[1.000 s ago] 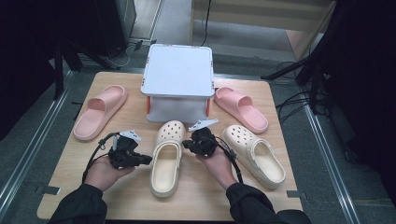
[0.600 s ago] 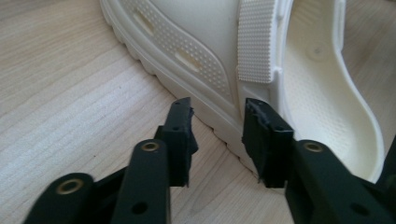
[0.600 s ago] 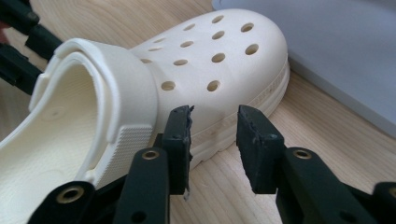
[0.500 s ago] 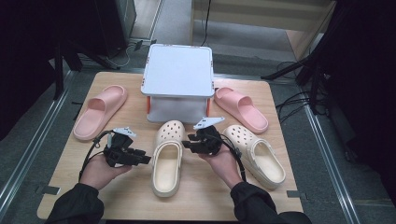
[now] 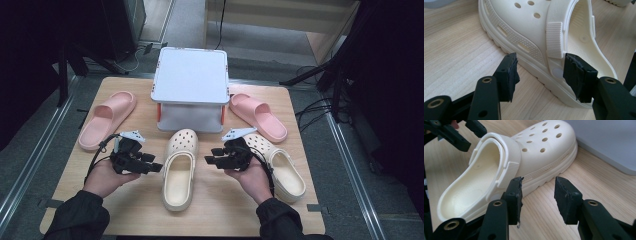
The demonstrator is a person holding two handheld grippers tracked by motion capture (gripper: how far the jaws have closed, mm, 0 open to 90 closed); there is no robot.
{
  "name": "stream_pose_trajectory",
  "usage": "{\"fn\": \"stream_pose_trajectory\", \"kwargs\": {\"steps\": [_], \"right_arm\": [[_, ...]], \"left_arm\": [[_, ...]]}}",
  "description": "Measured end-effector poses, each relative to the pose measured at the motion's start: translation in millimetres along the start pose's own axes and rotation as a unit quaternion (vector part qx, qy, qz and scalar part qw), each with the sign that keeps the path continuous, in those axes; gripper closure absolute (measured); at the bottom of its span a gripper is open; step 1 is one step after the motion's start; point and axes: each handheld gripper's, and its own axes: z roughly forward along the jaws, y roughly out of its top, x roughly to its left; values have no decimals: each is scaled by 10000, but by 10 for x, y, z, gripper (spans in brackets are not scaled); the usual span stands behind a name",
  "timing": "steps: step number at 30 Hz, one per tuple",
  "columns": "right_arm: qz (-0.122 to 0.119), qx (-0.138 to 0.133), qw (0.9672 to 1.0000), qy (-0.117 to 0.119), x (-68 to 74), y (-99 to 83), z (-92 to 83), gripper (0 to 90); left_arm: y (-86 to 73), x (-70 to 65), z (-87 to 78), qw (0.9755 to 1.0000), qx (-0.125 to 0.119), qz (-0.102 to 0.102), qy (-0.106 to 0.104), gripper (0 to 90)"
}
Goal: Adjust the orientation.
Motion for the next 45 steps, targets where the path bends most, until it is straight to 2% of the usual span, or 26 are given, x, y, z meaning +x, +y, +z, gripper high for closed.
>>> {"fn": "stream_pose_trajectory", "kwargs": {"steps": [1,4,5,9,20,22,26,29,31,36,45], "right_arm": [[24,-15,10000,12,-3,-8,-45,584],[92,6,10000,32,-10,-23,-135,577],[96,12,10000,3,-23,-46,-220,562],[153,2,9999,-79,-47,-113,-358,545],[390,86,9991,-130,-116,-285,-665,580],[424,115,9989,-191,-133,-347,-755,580],[467,122,9984,-285,-142,-417,-864,580],[508,123,9980,-348,-161,-476,-940,580],[542,117,9977,-395,-182,-516,-988,580],[652,107,9967,-475,-221,-594,-1086,580],[872,6,9931,-783,-342,-779,-1335,580]], "left_arm": [[7,4,4,10000,-10,-45,-21,426],[24,12,-1,10000,14,2,-47,414],[34,12,-2,10000,-11,5,-57,407],[86,42,-15,10000,-18,61,-17,397],[151,125,-25,10000,27,2,68,398],[167,133,-30,10000,-17,-30,63,398],[174,148,-28,9999,54,12,93,399],[188,156,-13,10000,26,-48,45,399],[202,156,-9,10000,63,17,60,399],[225,153,8,9999,75,23,65,400],[246,165,34,9999,108,52,106,404]]}}
